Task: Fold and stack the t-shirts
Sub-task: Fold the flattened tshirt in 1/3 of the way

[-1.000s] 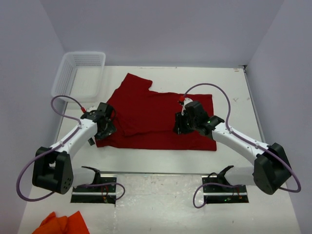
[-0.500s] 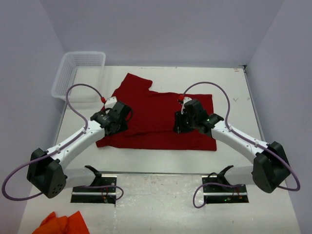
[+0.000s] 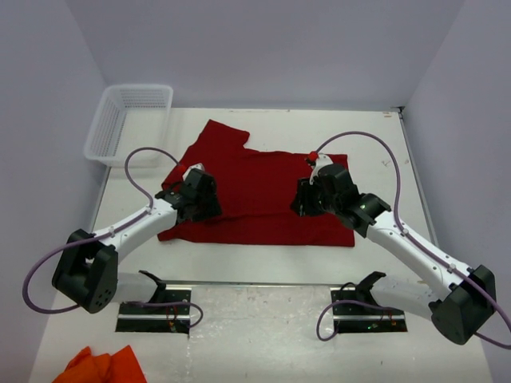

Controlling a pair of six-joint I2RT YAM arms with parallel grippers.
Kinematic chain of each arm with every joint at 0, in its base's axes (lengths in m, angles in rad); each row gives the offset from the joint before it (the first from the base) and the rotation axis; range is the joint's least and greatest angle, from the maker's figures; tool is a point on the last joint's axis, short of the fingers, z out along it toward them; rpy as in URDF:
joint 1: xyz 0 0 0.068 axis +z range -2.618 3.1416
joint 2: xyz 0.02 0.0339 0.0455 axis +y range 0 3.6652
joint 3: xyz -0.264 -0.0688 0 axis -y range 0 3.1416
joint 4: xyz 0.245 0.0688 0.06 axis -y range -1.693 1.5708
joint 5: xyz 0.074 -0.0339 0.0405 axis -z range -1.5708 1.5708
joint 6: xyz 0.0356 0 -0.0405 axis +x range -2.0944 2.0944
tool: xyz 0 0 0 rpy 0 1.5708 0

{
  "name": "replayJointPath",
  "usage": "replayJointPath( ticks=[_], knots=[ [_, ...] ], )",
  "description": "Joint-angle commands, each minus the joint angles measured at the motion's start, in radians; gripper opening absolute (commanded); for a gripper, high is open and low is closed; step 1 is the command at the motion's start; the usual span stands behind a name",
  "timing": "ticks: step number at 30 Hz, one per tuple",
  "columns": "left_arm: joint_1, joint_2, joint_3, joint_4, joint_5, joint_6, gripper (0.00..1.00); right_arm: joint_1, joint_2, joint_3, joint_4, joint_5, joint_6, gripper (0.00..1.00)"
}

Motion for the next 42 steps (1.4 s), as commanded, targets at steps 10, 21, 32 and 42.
replayJointPath(
  ticks=[10,21,32,42],
  knots=[
    [0.063,0.043,0.031,0.002,-0.049,0.065,0.55,-0.009,-0.010,0.001,-0.012,0.015,0.005,0.42],
    [0.107,0.098,-0.014,0.083,0.048,0.073,0.53,-0.016,-0.012,0.005,-0.005,0.003,0.000,0.43],
    [0.113,0.130,-0.015,0.134,0.106,0.083,0.38,-0.020,0.003,0.002,0.002,-0.011,0.003,0.43],
    [0.112,0.078,0.058,0.089,0.094,0.097,0.00,-0.020,0.052,-0.013,0.040,-0.032,0.019,0.43]
  ],
)
